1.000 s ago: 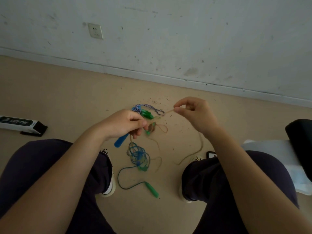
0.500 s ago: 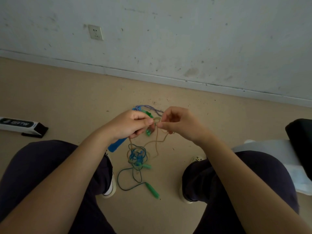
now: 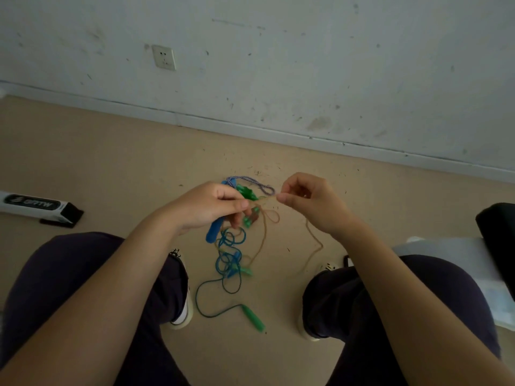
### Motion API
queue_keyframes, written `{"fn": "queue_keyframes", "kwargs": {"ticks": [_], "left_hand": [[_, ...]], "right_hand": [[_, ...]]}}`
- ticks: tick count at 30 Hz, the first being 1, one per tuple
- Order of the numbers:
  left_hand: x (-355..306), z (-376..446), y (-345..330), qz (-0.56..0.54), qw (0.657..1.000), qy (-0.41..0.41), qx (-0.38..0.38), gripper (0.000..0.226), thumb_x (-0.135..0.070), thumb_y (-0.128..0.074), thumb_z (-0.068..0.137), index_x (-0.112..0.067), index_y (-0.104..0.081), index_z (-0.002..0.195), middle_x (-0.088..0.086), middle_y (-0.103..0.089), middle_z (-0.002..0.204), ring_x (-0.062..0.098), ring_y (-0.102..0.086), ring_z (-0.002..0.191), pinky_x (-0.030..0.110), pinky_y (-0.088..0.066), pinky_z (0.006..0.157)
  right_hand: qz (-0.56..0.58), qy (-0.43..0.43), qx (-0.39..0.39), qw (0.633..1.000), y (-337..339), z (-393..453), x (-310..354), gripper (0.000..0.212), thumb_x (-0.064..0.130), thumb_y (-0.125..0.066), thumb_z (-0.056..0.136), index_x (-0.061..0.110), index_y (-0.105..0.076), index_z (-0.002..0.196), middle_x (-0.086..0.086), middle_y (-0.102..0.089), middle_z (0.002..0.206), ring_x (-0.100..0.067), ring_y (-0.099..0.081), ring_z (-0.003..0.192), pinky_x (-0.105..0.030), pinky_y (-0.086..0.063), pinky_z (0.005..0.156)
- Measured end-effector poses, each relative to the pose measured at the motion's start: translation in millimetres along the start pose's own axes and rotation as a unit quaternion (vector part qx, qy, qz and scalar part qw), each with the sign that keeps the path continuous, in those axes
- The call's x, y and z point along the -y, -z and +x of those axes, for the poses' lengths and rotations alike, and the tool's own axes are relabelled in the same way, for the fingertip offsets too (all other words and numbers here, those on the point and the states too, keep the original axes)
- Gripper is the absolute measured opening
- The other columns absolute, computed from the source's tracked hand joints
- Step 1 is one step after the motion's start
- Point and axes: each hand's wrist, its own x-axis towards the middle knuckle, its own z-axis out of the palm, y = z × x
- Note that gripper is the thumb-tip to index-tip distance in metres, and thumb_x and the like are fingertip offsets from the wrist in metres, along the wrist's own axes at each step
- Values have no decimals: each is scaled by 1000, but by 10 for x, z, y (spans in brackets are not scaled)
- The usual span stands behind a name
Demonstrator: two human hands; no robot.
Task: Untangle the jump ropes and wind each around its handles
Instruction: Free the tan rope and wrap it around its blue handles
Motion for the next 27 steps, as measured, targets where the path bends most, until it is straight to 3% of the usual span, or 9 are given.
{"fn": "queue_keyframes", "kwargs": {"ticks": [2, 4, 8, 12, 15, 17, 20, 22, 27], "left_hand": [[-10, 2, -42, -18, 1000, -9, 4, 21, -19, -57, 99, -4, -71, 97, 6, -69, 71, 16, -67, 66, 22, -52, 70], [-35, 2, -104, -33, 999, -17, 15, 21, -19, -57, 100, -3, -70, 97, 7, -65, 65, 18, -62, 57, 25, -52, 63], [-67, 12, -155, -67, 997, -13, 36, 19, -26, -58, 99, -16, -72, 90, 7, -63, 64, 18, -56, 52, 29, -50, 57], [-50, 7, -51, -28, 998, 26, 52, 24, -25, -58, 99, -7, -74, 98, 6, -67, 71, 17, -61, 61, 25, -53, 63], [22, 7, 22, 5, 998, 51, 48, 22, -21, -59, 98, -6, -75, 95, 6, -72, 76, 19, -67, 71, 25, -55, 70], [41, 20, 19, 19, 998, 46, 33, 20, -20, -59, 98, -8, -74, 92, 5, -72, 73, 18, -67, 68, 27, -54, 70], [1, 21, -72, 12, 999, 22, 27, 19, -22, -58, 99, -9, -72, 96, 4, -67, 64, 18, -61, 55, 25, -52, 59], [-16, 26, -136, -7, 1000, 9, 26, 20, -25, -59, 99, -10, -71, 98, 6, -65, 62, 19, -56, 50, 25, -49, 54], [-11, 47, -116, -17, 999, 14, 38, 21, -23, -62, 97, -5, -71, 101, 3, -71, 75, 19, -65, 66, 31, -56, 68]], "right_hand": [[56, -12, 30, 998, -31, -15, 13, 12, 10, -71, 87, 14, -61, 92, 1, -63, 76, -9, -60, 67, -27, -52, 69], [103, -17, 67, 992, -101, -30, 37, 26, 5, -75, 82, 15, -58, 98, 1, -65, 75, -10, -62, 65, -25, -51, 65], [14, 14, 72, 997, -186, -37, 79, 22, 11, -80, 79, 14, -63, 94, 12, -50, 52, -2, -42, 49, -17, -37, 52], [-23, 6, 11, 1000, -50, -7, 72, 16, 16, -76, 84, 8, -66, 94, 13, -38, 42, -4, -31, 39, -15, -29, 45], [-65, -12, 9, 998, 24, -2, 21, 12, 24, -68, 91, 15, -72, 98, 12, -40, 44, -3, -32, 40, -14, -28, 45], [-94, -16, 36, 995, 14, -18, 18, 12, 26, -64, 94, 17, -71, 99, 15, -47, 47, -2, -39, 44, -15, -36, 49], [-7, -40, 83, 996, -55, -39, 37, 17, 19, -73, 86, 16, -65, 101, 10, -64, 70, -9, -59, 62, -23, -50, 64], [27, -34, 98, 994, -119, -39, 37, 27, 17, -80, 79, 18, -64, 101, 3, -65, 76, -11, -59, 66, -25, -49, 64], [-61, -25, 65, 996, -109, -7, 60, 15, 23, -79, 82, 16, -69, 90, 14, -40, 42, -4, -32, 42, -19, -28, 47]]}}
